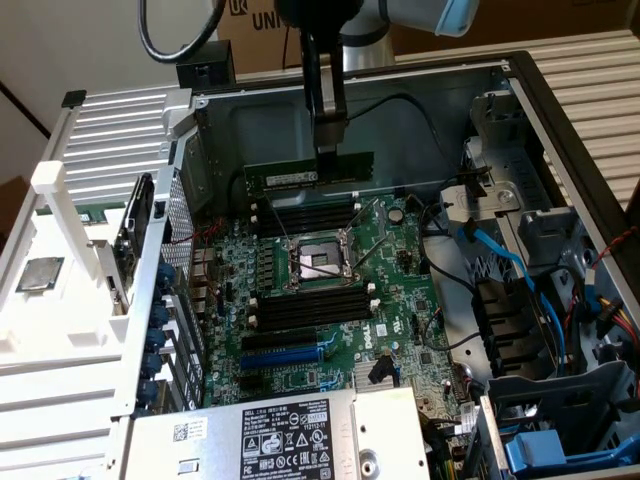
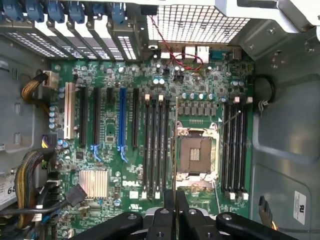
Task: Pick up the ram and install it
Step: 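Pick up the ram and move it above insertion slot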
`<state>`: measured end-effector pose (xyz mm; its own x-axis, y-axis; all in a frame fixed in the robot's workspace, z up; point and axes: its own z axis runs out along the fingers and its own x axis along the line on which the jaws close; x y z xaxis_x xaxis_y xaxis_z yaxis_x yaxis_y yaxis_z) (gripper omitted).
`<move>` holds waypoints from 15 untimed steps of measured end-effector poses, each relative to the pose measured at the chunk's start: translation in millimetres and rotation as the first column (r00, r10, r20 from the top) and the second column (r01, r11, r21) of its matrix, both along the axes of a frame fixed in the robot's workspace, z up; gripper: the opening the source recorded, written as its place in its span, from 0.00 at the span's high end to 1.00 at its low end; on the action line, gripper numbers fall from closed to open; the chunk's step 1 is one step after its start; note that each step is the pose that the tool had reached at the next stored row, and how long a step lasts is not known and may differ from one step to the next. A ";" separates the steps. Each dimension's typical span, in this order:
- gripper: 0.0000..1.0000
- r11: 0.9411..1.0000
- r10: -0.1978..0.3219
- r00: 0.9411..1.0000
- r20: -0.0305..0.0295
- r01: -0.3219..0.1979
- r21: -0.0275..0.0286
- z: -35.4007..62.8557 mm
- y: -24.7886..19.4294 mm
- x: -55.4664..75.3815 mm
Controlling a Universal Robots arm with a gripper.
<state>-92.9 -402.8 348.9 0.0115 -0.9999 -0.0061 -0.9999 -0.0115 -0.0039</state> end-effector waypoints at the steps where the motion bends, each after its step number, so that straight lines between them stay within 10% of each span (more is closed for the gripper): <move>1: 0.87 1.000 0.000 1.000 0.000 0.000 -0.002 -3.3 0.0 0.2; 10: 0.87 1.000 0.000 1.000 0.000 0.000 -0.002 -30.7 -15.7 2.6; 15: 0.87 1.000 -0.001 1.000 0.000 0.001 -0.002 -45.3 -17.0 2.6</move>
